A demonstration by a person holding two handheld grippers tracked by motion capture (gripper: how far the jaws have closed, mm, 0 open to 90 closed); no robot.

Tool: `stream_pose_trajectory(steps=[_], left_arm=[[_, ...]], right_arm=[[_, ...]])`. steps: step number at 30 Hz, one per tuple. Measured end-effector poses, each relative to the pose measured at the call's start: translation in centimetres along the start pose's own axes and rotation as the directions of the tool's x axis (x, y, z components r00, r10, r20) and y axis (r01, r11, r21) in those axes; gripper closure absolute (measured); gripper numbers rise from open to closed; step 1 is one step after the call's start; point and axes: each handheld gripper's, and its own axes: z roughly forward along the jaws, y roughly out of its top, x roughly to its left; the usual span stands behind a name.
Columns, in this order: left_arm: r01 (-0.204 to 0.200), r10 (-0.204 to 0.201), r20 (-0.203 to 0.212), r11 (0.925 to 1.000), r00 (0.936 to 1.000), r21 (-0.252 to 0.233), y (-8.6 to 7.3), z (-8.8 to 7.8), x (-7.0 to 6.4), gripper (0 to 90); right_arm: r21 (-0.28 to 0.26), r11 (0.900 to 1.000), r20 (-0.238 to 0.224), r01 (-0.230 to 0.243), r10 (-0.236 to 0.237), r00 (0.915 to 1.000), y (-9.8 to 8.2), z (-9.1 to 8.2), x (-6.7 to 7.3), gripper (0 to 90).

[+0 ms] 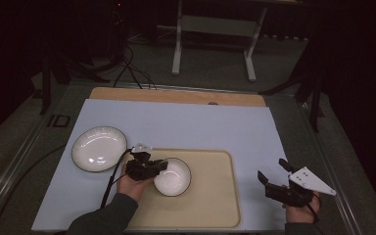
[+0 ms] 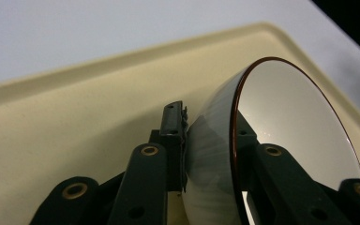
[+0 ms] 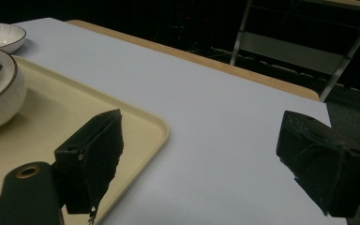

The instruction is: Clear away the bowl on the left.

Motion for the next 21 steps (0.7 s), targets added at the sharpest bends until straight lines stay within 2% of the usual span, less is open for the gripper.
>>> stream_pose_trajectory(steps=[3, 8, 10, 15, 21], left_arm=[[0.004, -0.005, 0.006, 1.0000, 1.0000, 0.007, -0.06, 0.15, 0.03, 75.5], [0.049, -0.049, 0.010, 0.9986, 0.9987, 0.022, -0.24, 0.40, 0.49, 75.9], [0.042, -0.042, 0.001, 0.9987, 0.9991, 0.029, -0.26, 0.53, 0.51, 75.9], [0.039, -0.038, -0.013, 0.9979, 0.9992, 0.052, -0.28, 0.73, 0.61, 70.7], [0.031, -0.030, -0.048, 0.9994, 0.9984, 0.017, 0.13, 0.03, 0.60, 56.7]], right_arm=[[0.001, 1.000, 0.000, 0.002, -0.002, 1.0000, 0.00, 0.02, 0.02, 14.7], [0.002, 1.000, -0.001, 0.002, -0.002, 1.0000, 0.00, 0.03, 0.03, 14.7], [0.001, 1.000, -0.001, 0.002, -0.002, 1.0000, 0.00, 0.03, 0.04, 14.7], [0.002, 1.000, 0.000, 0.002, -0.002, 1.0000, 0.00, 0.02, 0.02, 14.7], [0.001, 1.000, 0.000, 0.001, -0.001, 1.0000, 0.00, 0.00, 0.02, 14.7]])
